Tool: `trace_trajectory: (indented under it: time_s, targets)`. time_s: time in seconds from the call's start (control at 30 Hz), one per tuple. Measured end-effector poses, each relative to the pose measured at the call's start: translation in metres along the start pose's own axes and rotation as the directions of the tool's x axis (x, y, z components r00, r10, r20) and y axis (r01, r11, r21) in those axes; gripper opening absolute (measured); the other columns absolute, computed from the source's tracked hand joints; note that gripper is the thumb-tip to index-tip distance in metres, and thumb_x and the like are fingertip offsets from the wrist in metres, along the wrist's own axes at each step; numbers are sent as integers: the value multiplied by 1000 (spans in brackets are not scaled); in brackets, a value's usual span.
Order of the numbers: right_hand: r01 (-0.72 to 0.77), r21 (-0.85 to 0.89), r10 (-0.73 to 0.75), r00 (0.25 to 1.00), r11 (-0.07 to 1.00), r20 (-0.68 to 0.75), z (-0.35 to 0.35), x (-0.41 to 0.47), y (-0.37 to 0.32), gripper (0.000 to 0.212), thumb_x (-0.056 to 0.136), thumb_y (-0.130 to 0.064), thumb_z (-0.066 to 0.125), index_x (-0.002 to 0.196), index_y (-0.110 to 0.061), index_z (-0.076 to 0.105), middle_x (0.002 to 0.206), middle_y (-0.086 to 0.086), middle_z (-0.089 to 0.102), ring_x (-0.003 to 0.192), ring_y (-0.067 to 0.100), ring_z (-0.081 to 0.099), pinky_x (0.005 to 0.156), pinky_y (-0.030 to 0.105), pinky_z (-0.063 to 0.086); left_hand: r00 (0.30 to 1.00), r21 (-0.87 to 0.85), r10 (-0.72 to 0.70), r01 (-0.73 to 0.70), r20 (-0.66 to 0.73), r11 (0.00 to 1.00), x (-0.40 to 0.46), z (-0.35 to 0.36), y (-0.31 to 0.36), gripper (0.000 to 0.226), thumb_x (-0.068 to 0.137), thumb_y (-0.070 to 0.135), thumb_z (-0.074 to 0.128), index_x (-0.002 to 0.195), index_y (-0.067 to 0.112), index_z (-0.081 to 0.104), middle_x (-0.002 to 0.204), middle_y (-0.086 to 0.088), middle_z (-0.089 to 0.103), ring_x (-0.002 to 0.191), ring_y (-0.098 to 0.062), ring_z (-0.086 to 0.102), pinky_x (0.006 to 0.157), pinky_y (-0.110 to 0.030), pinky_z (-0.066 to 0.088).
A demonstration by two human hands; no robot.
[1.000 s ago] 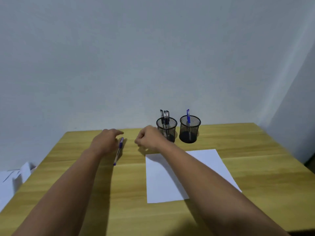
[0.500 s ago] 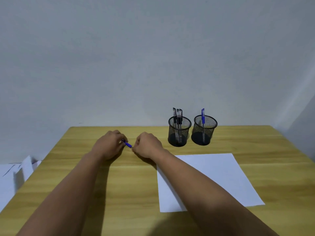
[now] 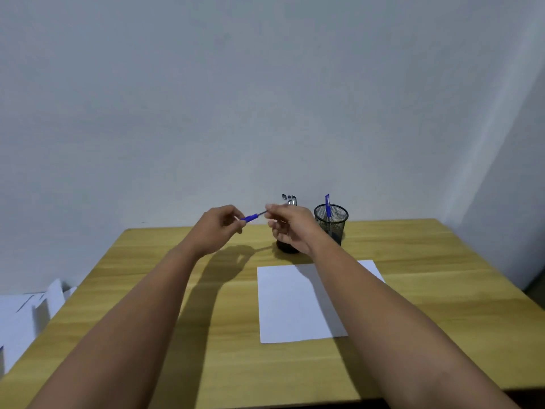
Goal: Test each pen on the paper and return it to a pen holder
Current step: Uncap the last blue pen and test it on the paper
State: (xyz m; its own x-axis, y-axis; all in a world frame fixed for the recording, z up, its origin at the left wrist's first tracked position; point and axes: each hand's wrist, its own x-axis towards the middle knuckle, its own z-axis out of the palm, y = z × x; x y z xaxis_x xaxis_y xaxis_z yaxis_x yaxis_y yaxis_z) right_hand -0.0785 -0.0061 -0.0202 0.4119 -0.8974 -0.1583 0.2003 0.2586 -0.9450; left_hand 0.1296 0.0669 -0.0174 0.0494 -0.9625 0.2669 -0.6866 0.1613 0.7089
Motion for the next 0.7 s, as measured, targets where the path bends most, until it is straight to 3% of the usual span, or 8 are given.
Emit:
trace_trajectory:
  time_s: [0.07,0.13,0.27,0.37,0.47,0.53,0.6,0.7]
  targets:
    - [18,83,-16,999,996,-33,-7,-9,-8,18,103,-28,71,104,-11,75,73,-1,72,55,8,59,63,25,46,999,-61,35,-33,19,998,1,13,26,7,98,30,65,97,25,68,80,4,76,64,-12,59,62,-32,44]
    - [86,18,-83,988,996,-126,-13,-14,-13,25,108,-31,61,100,-11,74,67,1,64,52,10,51,58,23,41,998,-82,48,-45,40,996,3,28,47,11,99,32,63,97,22,67,80,2,76,58,-9,54,61,-30,41]
    - [231,-115,-255,926,966,-278,-23,-19,-17,35,112,-34,52,86,-16,66,56,-1,51,41,8,39,41,19,31,994,-119,5,8,112,993,8,53,70,30,103,38,54,91,13,65,81,0,76,81,-16,72,76,-35,51]
    - [213,-277,-289,918,937,-271,-33,-26,-20,40,113,-36,51,81,-17,65,50,-7,50,40,6,42,45,19,34,982,-108,-11,31,187,994,8,67,84,42,107,40,44,87,8,63,73,0,73,74,-18,69,80,-42,53]
    - [153,-284,-243,918,947,-314,-40,-25,-22,44,112,-33,48,73,-17,62,41,-12,47,47,12,41,51,25,32,982,-137,-15,42,189,990,6,82,101,47,108,39,38,81,5,57,66,-1,64,61,-14,59,73,-36,48]
    - [129,-236,-224,872,963,-435,-45,-22,-29,45,110,-30,48,70,-16,61,47,-9,55,56,19,46,58,31,36,982,-191,-11,48,190,980,1,89,107,44,109,37,38,75,11,49,63,-1,54,58,-15,53,68,-33,45]
    - [133,-172,-211,772,976,-600,-69,-19,-42,44,110,-29,46,73,-14,64,67,0,63,65,25,53,61,33,40,969,-278,9,63,248,959,-8,94,99,44,109,37,39,72,13,45,61,1,50,57,-16,52,70,-35,50]
    - [125,-308,-307,684,943,-661,-120,-24,-64,42,111,-31,47,84,-9,72,83,5,68,78,26,60,73,34,44,983,-101,-30,49,180,994,-19,94,57,45,105,43,47,68,18,48,63,5,57,60,-17,58,71,-40,51]
